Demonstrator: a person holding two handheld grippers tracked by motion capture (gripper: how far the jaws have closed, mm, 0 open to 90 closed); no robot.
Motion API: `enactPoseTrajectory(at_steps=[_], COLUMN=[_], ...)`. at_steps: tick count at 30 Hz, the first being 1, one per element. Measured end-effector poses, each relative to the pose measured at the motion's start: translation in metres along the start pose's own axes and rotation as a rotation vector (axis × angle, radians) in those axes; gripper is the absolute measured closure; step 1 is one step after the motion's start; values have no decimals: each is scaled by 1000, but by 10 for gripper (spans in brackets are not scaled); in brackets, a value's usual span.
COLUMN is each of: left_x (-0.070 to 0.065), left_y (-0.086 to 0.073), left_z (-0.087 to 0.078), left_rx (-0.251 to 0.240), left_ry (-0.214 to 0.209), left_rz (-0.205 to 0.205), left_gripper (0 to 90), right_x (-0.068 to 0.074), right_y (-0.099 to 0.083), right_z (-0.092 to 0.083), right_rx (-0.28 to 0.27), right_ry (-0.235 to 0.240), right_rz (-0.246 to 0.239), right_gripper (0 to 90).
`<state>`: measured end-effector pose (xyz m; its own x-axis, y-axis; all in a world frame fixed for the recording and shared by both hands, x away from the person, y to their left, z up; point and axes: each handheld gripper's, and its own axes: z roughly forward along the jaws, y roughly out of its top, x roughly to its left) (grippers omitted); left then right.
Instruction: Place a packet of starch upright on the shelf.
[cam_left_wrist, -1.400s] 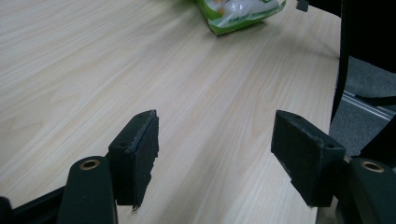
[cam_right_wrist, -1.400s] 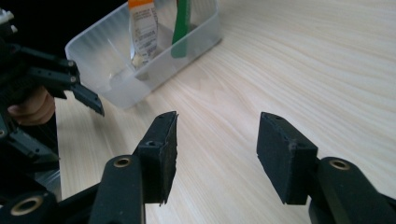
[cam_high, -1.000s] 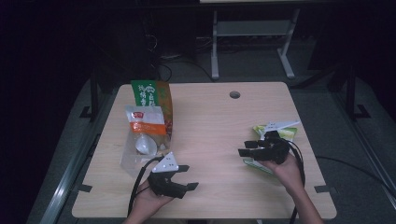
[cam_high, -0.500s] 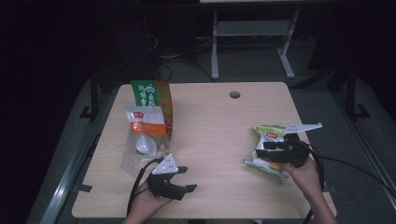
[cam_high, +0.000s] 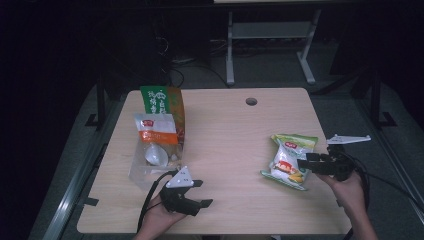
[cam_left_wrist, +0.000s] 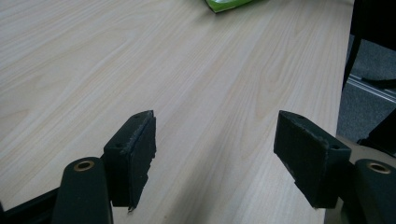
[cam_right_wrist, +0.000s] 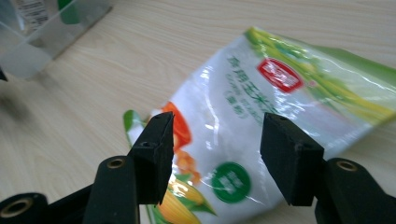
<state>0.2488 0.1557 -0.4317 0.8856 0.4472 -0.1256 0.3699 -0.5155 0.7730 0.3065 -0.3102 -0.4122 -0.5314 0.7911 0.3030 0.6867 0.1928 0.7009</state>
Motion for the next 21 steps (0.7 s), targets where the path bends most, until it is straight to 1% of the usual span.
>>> enactPoseTrajectory(at_steps=[1,3,4,5,7,9,10,11,12,15,16,21], left_x=[0,0,0,0,0,0,-1,-1,-1,-1,-1,-2], left_y=[0,0,0,0,0,0,-1,0,-1,-1,-1,-1], left_z=[0,0,1,1,1,1,1,2,2,3,3,4], left_rx=[1,3,4,4,6,5,6,7,8,7,9,8], left_ry=[0,-2,-3,-3,-4,-4,-4,-4,-4,-5,-6,-9], left_rz=[1,-1,0,0,3,2,1,2,4,5,6,2], left_gripper=[292,292,292,292,293,292,292,292,292,292,292,292], right_x=[0,-5,-9,-9,-14,-17,-21,-21,-22,-28,-31,-36], right_y=[0,-3,-5,-5,-7,-9,-11,-11,-12,-14,-15,-16], right_z=[0,-1,-2,-2,-1,-1,1,1,2,5,7,15], right_rx=[0,1,5,5,3,8,10,10,14,23,22,25], right_ry=[0,-15,-33,-33,-41,-48,-57,-57,-62,-76,-78,-78], right_rz=[0,11,20,20,28,41,45,45,55,64,87,94], right_gripper=[430,430,429,429,427,424,422,422,420,416,412,399])
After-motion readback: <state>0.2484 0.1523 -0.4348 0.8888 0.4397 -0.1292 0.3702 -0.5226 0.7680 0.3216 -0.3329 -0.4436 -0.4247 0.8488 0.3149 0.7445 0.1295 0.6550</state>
